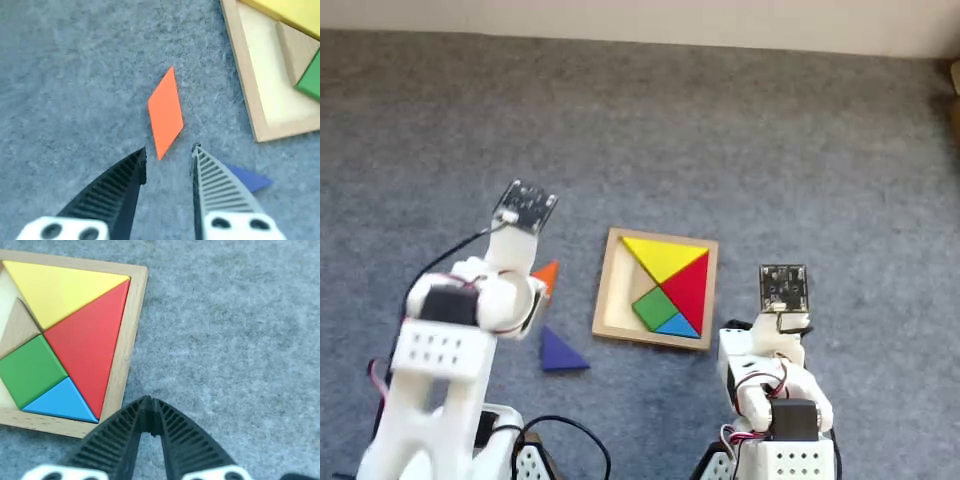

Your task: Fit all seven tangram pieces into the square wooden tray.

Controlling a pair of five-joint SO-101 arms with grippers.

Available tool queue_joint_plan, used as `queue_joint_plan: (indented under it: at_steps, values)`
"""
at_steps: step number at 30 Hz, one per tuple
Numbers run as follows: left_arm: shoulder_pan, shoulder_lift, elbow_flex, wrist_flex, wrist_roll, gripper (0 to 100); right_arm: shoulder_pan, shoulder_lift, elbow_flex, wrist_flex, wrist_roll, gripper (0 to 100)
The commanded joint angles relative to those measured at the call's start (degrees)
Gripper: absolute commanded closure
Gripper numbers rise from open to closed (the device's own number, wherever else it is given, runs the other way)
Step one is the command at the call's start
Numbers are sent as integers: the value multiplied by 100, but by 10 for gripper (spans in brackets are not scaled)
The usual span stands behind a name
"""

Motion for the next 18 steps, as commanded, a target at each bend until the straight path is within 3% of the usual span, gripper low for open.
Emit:
queue_joint_plan:
  at_steps: [1, 5, 18]
  values:
    - [119, 1051, -330, -730, 53, 835, 66, -92, 752, -127, -18, 993]
    - [180, 2044, -523, -1037, 62, 835, 66, -92, 752, -127, -18, 993]
    - [163, 4479, -1877, -1002, 334, 835, 66, -92, 752, -127, -18, 993]
